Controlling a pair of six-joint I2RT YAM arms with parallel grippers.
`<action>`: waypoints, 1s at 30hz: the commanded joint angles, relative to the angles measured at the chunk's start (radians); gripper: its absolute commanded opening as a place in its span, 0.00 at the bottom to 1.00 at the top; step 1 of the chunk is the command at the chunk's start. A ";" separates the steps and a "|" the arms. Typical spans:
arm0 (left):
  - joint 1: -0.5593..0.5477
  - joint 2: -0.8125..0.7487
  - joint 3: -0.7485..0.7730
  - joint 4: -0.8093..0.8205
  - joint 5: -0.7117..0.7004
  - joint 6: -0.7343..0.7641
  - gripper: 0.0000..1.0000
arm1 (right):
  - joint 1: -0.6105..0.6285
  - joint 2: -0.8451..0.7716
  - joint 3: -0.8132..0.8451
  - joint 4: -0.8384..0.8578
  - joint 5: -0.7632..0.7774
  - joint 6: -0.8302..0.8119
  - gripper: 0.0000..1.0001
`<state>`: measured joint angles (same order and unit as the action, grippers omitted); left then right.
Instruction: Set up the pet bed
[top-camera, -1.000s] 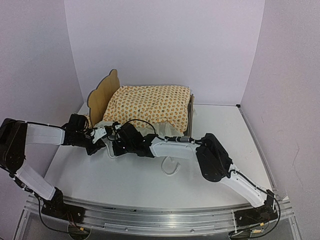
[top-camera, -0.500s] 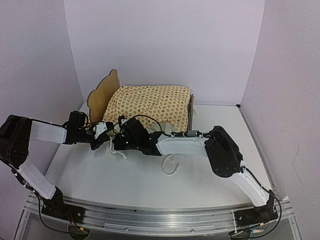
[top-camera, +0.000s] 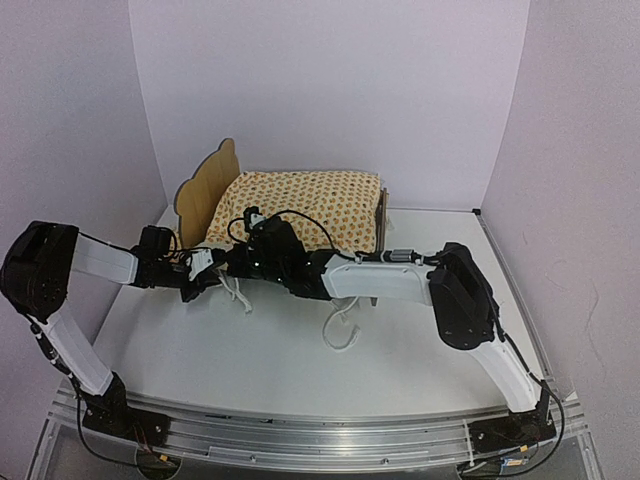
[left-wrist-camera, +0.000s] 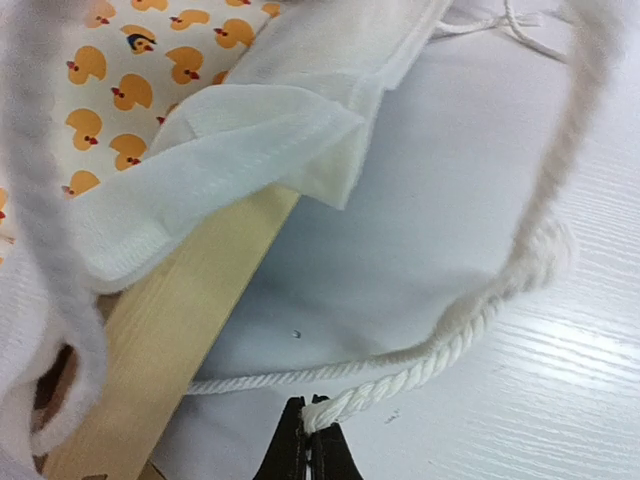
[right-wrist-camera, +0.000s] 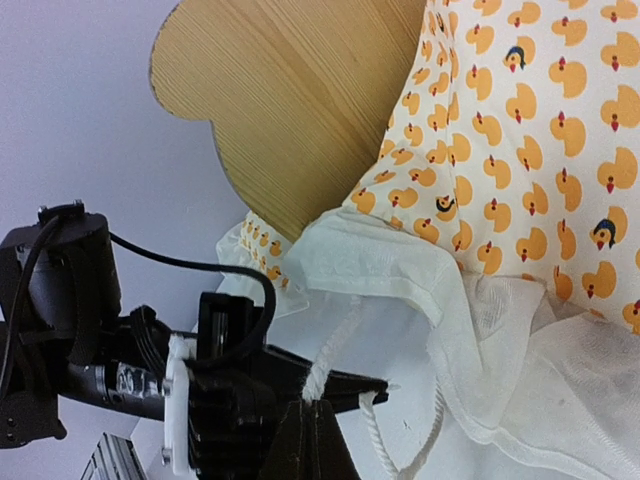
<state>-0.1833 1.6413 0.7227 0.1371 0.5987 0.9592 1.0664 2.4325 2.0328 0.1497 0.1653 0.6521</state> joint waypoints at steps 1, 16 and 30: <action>-0.008 0.049 0.083 0.109 0.000 -0.060 0.00 | 0.027 -0.059 0.003 0.076 -0.049 0.049 0.00; -0.013 0.074 0.176 0.085 0.302 -0.553 0.00 | 0.025 0.002 -0.055 0.065 -0.206 0.179 0.00; -0.013 0.069 0.132 0.110 0.437 -0.499 0.00 | -0.005 -0.006 -0.105 0.033 -0.146 0.116 0.27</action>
<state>-0.1917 1.7218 0.8597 0.2195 0.9722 0.4227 1.0756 2.4355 1.9415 0.1850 0.0028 0.8064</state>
